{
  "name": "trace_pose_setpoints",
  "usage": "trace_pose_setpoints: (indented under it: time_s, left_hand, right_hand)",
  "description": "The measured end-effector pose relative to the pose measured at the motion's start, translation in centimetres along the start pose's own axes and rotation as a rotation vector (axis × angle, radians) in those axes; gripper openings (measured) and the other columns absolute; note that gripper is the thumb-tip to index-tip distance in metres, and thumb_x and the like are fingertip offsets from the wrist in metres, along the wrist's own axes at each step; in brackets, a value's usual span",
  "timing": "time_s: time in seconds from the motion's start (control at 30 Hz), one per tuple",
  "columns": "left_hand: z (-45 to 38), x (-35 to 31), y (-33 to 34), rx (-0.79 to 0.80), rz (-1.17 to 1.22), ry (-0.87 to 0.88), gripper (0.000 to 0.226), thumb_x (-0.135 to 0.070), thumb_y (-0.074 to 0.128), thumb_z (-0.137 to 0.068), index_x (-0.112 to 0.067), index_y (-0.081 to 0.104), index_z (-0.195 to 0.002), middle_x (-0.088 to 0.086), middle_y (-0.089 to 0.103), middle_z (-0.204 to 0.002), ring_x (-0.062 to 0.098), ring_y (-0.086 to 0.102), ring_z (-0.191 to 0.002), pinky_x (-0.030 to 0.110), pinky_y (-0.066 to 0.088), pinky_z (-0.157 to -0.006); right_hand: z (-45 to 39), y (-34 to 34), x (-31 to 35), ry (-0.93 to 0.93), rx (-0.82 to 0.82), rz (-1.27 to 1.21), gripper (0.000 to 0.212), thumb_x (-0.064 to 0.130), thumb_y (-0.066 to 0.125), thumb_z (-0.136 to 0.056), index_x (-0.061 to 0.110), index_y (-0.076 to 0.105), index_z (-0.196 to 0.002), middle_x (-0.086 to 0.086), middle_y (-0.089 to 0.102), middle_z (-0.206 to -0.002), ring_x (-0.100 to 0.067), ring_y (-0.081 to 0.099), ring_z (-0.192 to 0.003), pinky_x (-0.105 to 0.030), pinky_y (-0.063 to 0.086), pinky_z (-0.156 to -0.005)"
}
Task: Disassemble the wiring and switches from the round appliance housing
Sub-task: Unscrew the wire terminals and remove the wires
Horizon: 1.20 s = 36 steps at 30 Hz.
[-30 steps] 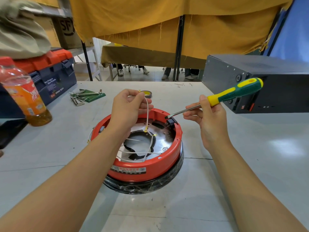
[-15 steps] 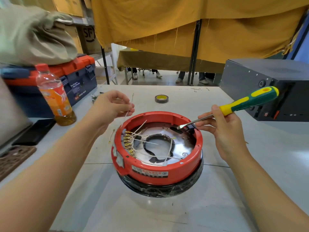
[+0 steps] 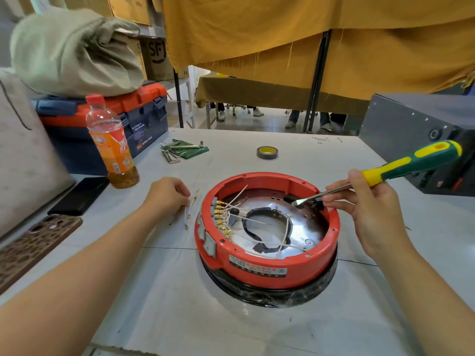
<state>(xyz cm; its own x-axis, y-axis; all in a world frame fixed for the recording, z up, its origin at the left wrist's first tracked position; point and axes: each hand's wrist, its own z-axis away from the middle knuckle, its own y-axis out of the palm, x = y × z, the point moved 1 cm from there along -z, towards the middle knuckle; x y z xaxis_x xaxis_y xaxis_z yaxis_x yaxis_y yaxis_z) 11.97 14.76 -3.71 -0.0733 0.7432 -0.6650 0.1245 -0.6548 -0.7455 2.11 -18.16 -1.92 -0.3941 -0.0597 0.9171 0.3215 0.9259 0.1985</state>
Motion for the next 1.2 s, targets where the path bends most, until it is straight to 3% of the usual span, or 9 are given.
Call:
trace_pose_setpoints:
  time_s: [0.27, 0.4, 0.53, 0.63, 0.8, 0.9, 1.1, 1.2]
  left_hand:
    - [-0.4, 0.3, 1.2, -0.095, -0.107, 0.045, 0.008, -0.008, 0.065, -0.086, -0.007, 0.072, -0.086, 0.011, 0.07, -0.093, 0.021, 0.061, -0.084, 0.027, 0.047, -0.073]
    - [0.5, -1.5, 1.0, -0.127, -0.069, 0.139, 0.015, -0.02, 0.059, -0.09, -0.012, 0.071, -0.093, 0.003, 0.068, -0.093, 0.015, 0.059, -0.084, 0.028, 0.046, -0.077]
    - [2.5, -3.9, -0.3, 0.04, 0.036, 0.161, 0.018, -0.045, 0.056, -0.088, -0.029, 0.063, -0.081, -0.007, 0.067, -0.085, 0.012, 0.064, -0.079, 0.031, 0.054, -0.073]
    - [4.1, -4.9, -1.3, 0.193, -0.095, 0.159, 0.024, -0.056, 0.064, -0.078, -0.033, 0.06, -0.084, -0.011, 0.063, -0.086, 0.009, 0.062, -0.077, 0.026, 0.051, -0.062]
    - [5.1, -5.5, -0.8, 0.173, -0.125, 0.178, 0.024, -0.036, 0.069, -0.082, -0.029, 0.062, -0.103, -0.008, 0.061, -0.093, 0.0, 0.052, -0.076, 0.017, 0.039, -0.055]
    - [5.3, -5.9, -0.2, 0.165, -0.032, 0.168, 0.031, -0.03, 0.066, -0.085, -0.026, 0.064, -0.116, -0.005, 0.06, -0.1, 0.009, 0.056, -0.083, 0.016, 0.037, -0.057]
    - [4.6, -6.5, 0.9, 0.219, 0.198, 0.144, 0.021, -0.02, 0.065, -0.087, -0.024, 0.064, -0.107, -0.003, 0.067, -0.1, 0.012, 0.064, -0.082, 0.021, 0.047, -0.062]
    - [3.8, -7.4, 1.4, 0.341, 0.286, 0.165, 0.02, -0.01, 0.059, -0.091, -0.019, 0.065, -0.107, 0.0, 0.069, -0.091, 0.013, 0.061, -0.066, 0.022, 0.05, -0.057]
  right_hand:
    - [-0.1, -0.2, 0.0, 0.002, -0.011, -0.011, 0.022, 0.024, 0.05, -0.098, 0.014, 0.055, -0.08, -0.004, 0.072, -0.07, -0.023, 0.071, -0.061, -0.023, 0.055, -0.055]
    - [-0.2, -0.2, 0.0, 0.0, -0.008, -0.018, 0.021, 0.024, 0.051, -0.098, 0.013, 0.055, -0.081, -0.003, 0.072, -0.07, -0.023, 0.071, -0.061, -0.023, 0.055, -0.055]
    - [-0.2, -0.2, 0.2, -0.008, 0.0, -0.034, 0.02, 0.022, 0.052, -0.097, 0.011, 0.056, -0.081, -0.004, 0.072, -0.07, -0.023, 0.071, -0.061, -0.023, 0.055, -0.056]
    - [-0.1, -0.2, 0.3, -0.016, 0.007, -0.033, 0.018, 0.022, 0.054, -0.097, 0.012, 0.057, -0.081, -0.003, 0.072, -0.07, -0.02, 0.07, -0.061, -0.024, 0.056, -0.057]
    - [0.1, -0.2, 0.4, -0.016, 0.006, -0.003, 0.019, 0.022, 0.055, -0.095, 0.011, 0.06, -0.081, 0.002, 0.07, -0.064, -0.015, 0.068, -0.057, -0.022, 0.054, -0.056]
    - [0.2, -0.3, 0.6, -0.014, 0.003, -0.002, 0.018, 0.021, 0.055, -0.095, 0.011, 0.06, -0.08, 0.004, 0.069, -0.065, -0.014, 0.068, -0.059, -0.023, 0.054, -0.057]
    - [0.1, -0.6, 1.2, -0.003, 0.037, -0.04, 0.017, 0.017, 0.055, -0.095, 0.011, 0.06, -0.08, 0.003, 0.069, -0.068, -0.017, 0.068, -0.063, -0.024, 0.055, -0.058]
    - [-0.1, -0.9, 1.6, -0.005, 0.06, -0.05, 0.019, 0.016, 0.055, -0.095, 0.015, 0.062, -0.078, 0.0, 0.07, -0.07, -0.019, 0.068, -0.064, -0.027, 0.056, -0.06]
